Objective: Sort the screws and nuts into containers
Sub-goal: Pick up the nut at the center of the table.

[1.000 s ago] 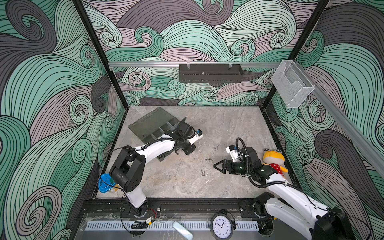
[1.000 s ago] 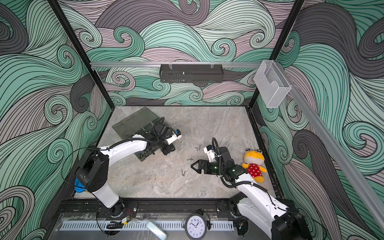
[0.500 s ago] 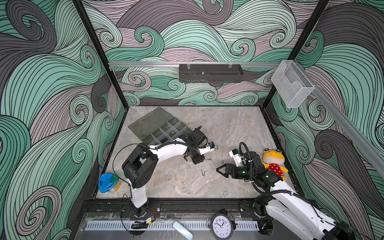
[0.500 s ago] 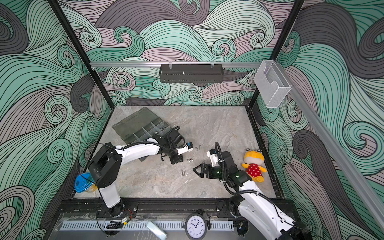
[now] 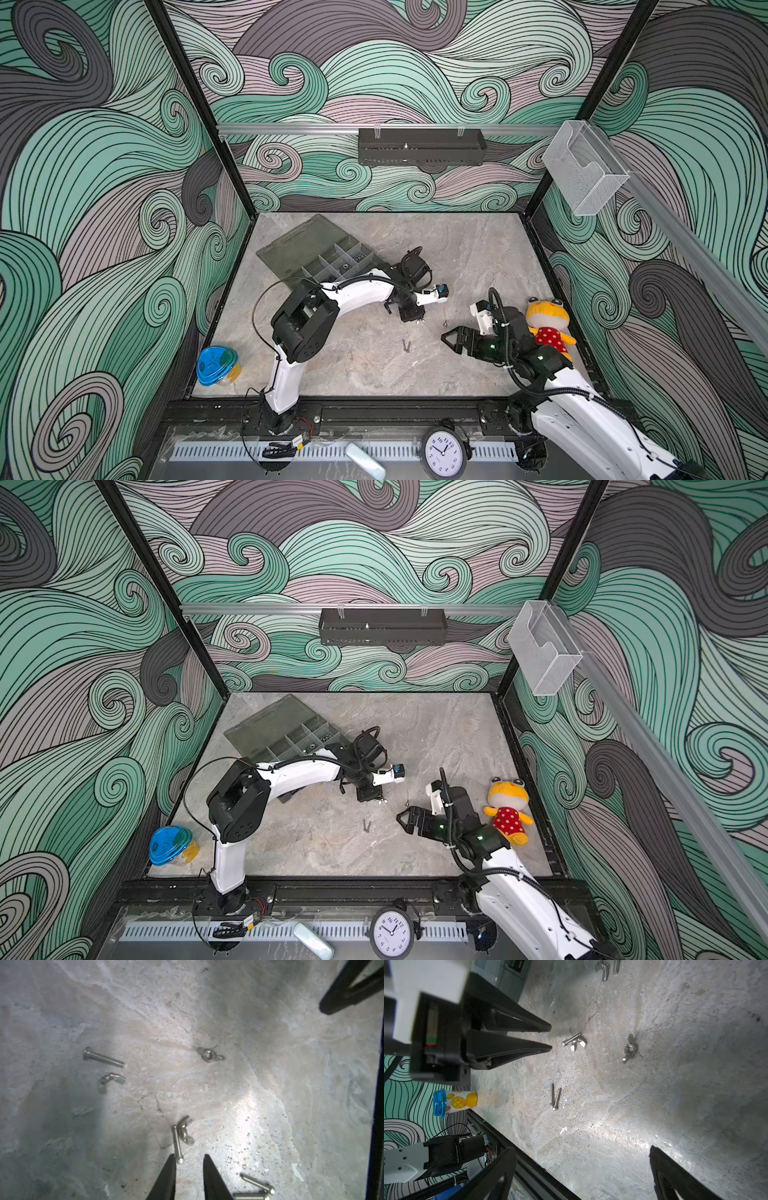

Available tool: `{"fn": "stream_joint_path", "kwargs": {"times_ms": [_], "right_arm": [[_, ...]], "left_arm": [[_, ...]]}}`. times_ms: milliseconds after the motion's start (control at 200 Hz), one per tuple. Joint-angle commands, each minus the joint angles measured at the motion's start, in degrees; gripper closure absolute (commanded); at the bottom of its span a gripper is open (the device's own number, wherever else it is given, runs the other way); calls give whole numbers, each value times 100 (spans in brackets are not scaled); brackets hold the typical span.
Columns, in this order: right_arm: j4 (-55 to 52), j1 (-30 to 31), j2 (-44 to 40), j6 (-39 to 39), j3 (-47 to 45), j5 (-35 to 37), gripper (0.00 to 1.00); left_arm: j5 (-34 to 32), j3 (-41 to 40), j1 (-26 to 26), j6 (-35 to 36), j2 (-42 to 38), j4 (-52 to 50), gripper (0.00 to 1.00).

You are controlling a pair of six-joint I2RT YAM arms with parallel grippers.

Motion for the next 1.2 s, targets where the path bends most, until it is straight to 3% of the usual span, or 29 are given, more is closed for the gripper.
{"fn": "stream_joint_path", "kwargs": {"times_ms": [0,575,1191], "right_arm": [[103,-57,33,8,-52,14,1],[151,-117,-41,-123,-61,-222,0],[186,-189,22,-176,-52,-303,0]], "left_arm": [[158,92,-112,420,183,-231,73],[-618,453,-224,379,669,-345,75],[-778,772,-252,338,971,-317,72]]}}
